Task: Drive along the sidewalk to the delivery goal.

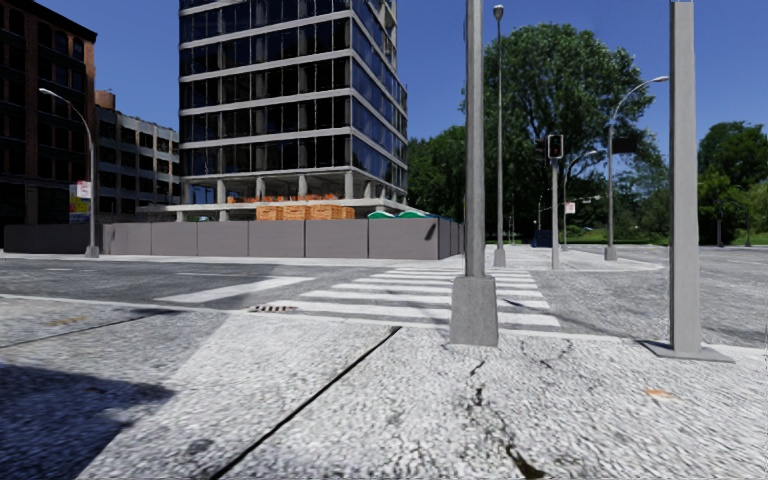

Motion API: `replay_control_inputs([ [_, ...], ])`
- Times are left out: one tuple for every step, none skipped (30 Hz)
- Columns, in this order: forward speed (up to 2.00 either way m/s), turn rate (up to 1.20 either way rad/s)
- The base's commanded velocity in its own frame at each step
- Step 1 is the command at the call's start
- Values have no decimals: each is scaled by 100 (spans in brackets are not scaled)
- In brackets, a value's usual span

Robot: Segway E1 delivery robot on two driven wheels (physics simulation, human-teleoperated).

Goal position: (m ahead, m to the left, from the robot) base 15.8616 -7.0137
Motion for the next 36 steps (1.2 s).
replay_control_inputs([
  [200,45],
  [200,45],
  [200,45],
  [200,45],
  [200,45],
  [200,42],
  [200,40],
  [200,38],
  [200,38],
  [200,38],
  [200,37],
  [200,37],
  [200,37],
  [200,37],
  [200,37],
  [200,27],
  [200,27],
  [200,0],
  [200,0],
  [200,0],
  [200,0],
  [200,0],
  [200,0],
  [200,0],
  [200,-5],
  [200,-22],
  [200,-37],
  [200,-37],
  [200,-42],
  [200,-44],
  [200,-44],
  [200,-44],
  [200,-44],
  [200,-44],
  [200,-44],
  [200,-44],
])
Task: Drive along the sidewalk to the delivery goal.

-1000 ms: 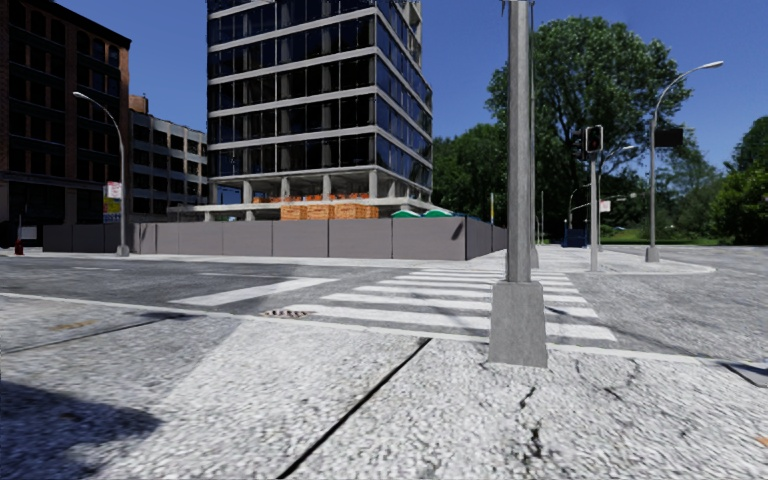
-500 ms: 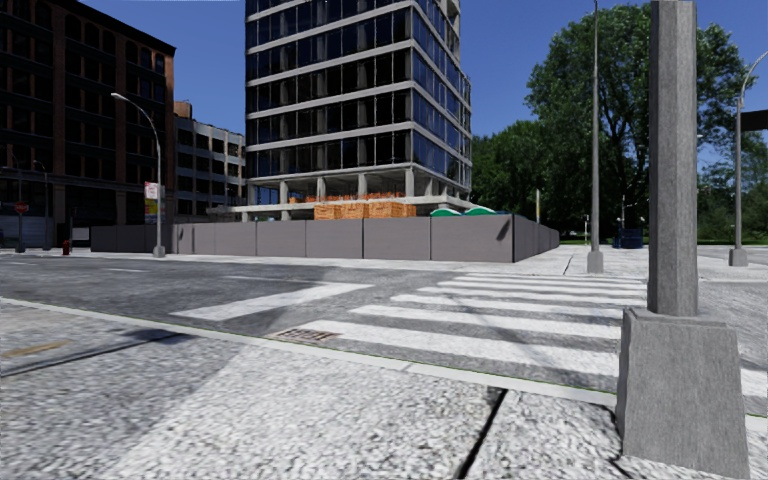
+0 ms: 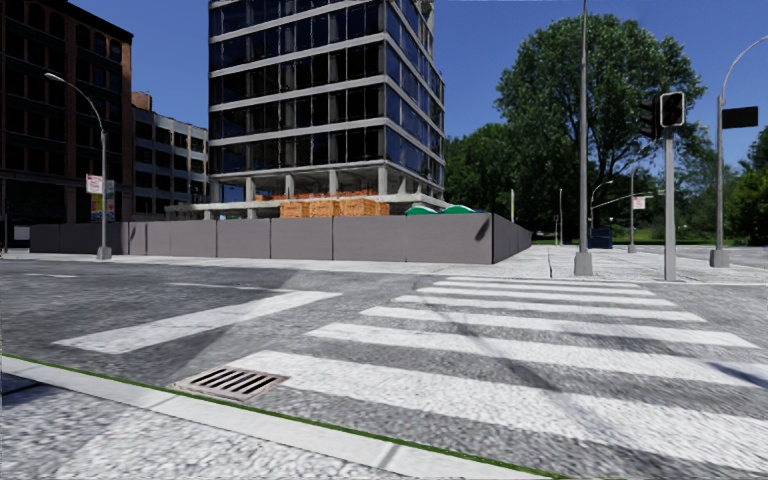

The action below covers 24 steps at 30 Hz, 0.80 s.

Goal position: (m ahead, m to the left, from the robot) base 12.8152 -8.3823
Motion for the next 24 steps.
replay_control_inputs([
  [199,-44],
  [192,-44],
  [188,-44],
  [188,-44],
  [186,-44],
  [184,-44],
  [181,-44],
  [181,-44],
  [178,-44],
  [177,-44],
  [177,-44],
  [177,-44],
  [177,-44],
  [173,-44],
  [173,-44],
  [167,-44],
  [160,-43],
  [153,-43],
  [153,-43],
  [151,-43],
  [150,-43],
  [150,-43],
  [150,-43],
  [150,-43],
])
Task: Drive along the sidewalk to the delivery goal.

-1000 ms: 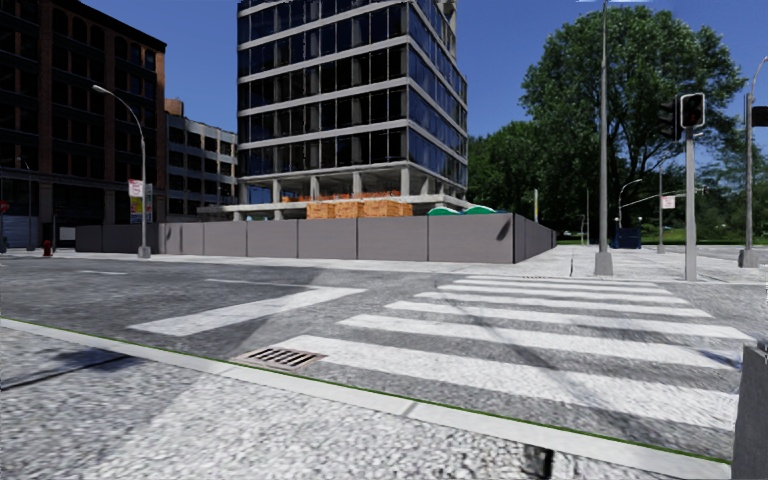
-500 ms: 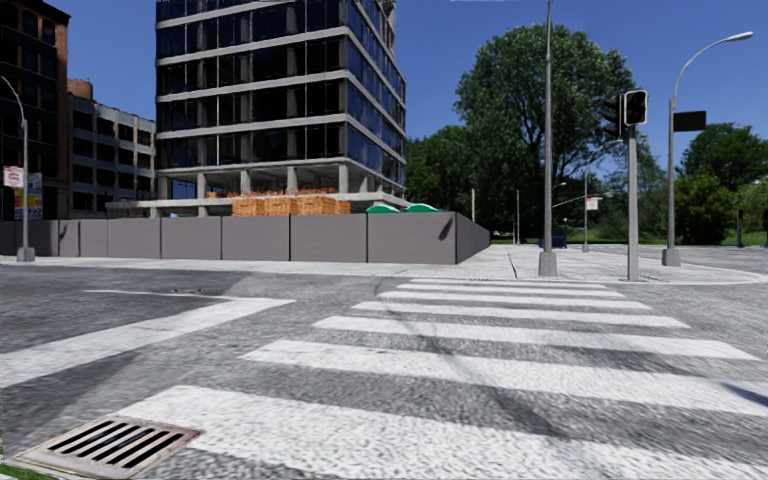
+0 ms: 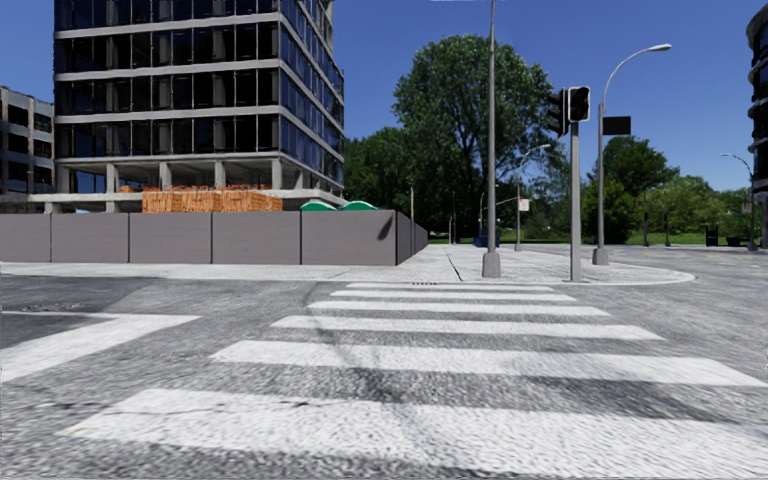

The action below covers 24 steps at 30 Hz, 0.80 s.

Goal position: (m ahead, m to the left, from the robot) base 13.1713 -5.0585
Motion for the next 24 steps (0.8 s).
replay_control_inputs([
  [150,-42],
  [150,-41],
  [150,-41],
  [150,-40],
  [150,-32],
  [150,-32],
  [150,-23],
  [150,-13],
  [150,-4],
  [150,-4],
  [150,-2],
  [150,-1],
  [150,-1],
  [150,-1],
  [150,-1],
  [150,-1],
  [150,-1],
  [150,-1],
  [150,-1],
  [151,-1],
  [151,-1],
  [200,-1],
  [200,-1],
  [200,-1],
])
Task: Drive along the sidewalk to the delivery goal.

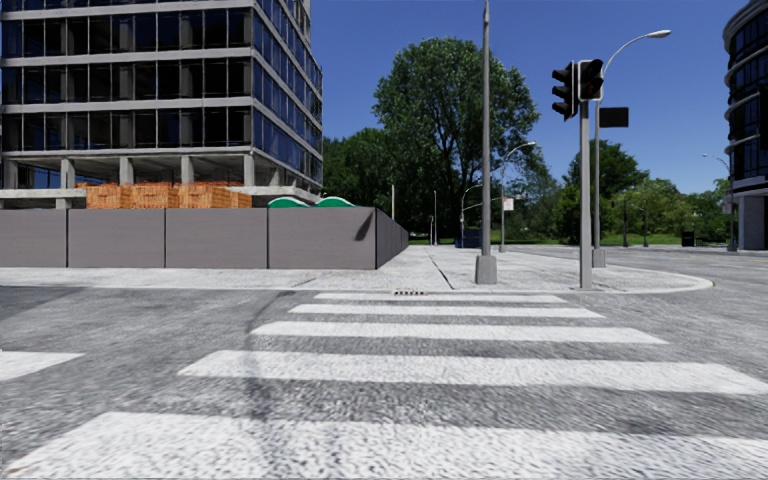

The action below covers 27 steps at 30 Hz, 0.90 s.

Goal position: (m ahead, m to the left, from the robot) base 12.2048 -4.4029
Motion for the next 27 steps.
replay_control_inputs([
  [200,-2],
  [200,-3],
  [200,-3],
  [200,-4],
  [200,-6],
  [200,-8],
  [200,-8],
  [200,-10],
  [200,-15],
  [200,-15],
  [200,-19],
  [200,-20],
  [200,-20],
  [200,-20],
  [200,-20],
  [200,-20],
  [200,-20],
  [200,-20],
  [200,-16],
  [200,0],
  [200,0],
  [200,0],
  [200,0],
  [200,0],
  [200,0],
  [200,0],
  [200,0],
])
